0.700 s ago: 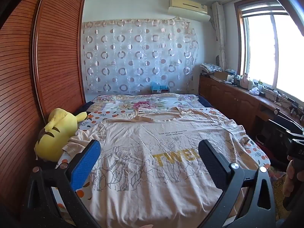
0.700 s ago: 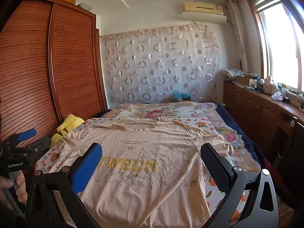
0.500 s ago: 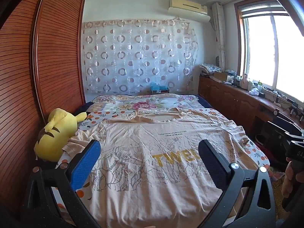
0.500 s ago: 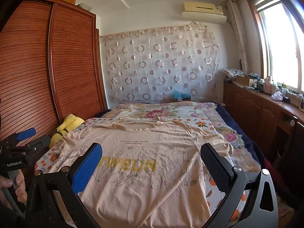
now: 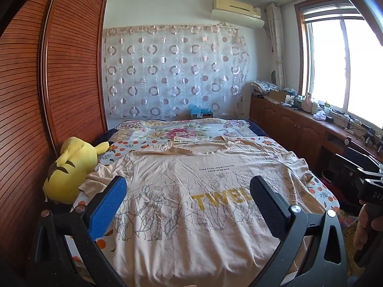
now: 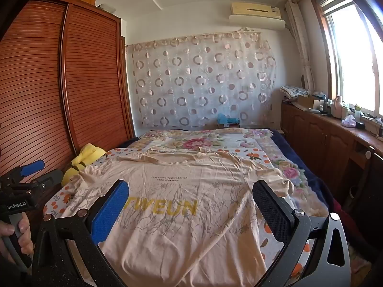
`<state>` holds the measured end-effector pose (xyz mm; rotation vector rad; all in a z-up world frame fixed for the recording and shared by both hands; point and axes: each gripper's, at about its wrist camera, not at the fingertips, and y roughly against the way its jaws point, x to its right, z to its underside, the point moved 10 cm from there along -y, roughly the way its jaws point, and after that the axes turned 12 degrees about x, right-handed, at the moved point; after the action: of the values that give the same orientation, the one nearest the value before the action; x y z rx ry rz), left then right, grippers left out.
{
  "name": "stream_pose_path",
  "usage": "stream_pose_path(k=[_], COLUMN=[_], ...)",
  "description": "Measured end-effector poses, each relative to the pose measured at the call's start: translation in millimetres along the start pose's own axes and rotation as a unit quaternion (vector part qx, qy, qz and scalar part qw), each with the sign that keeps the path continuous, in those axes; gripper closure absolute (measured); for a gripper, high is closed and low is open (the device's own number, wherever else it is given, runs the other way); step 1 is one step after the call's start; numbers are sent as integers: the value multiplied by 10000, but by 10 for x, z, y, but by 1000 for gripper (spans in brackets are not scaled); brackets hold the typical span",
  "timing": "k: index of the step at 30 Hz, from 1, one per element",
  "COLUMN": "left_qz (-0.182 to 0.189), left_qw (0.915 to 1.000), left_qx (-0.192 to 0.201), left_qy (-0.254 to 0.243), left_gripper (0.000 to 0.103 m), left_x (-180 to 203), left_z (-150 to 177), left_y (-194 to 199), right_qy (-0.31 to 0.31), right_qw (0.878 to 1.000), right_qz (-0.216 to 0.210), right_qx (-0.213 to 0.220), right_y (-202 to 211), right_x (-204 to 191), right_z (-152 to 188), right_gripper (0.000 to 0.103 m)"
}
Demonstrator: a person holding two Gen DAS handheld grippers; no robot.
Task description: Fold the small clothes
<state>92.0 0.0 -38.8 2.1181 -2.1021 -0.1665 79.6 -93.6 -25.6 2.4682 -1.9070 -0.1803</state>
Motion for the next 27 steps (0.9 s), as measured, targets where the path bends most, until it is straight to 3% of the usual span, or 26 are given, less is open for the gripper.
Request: stream_pose_path(k=[27], left_qz=[-8], left_qw=[10000], left_qx=[18], left_qy=[-11], left_gripper=[0], left_x=[-1], left_z=[-4], left_y=[1], right_qy=[3], right_qw=[10000], right_qz=[-11], right_qx=[11], right_y=[21], right_x=[5], right_z=[-8], right_gripper=[0])
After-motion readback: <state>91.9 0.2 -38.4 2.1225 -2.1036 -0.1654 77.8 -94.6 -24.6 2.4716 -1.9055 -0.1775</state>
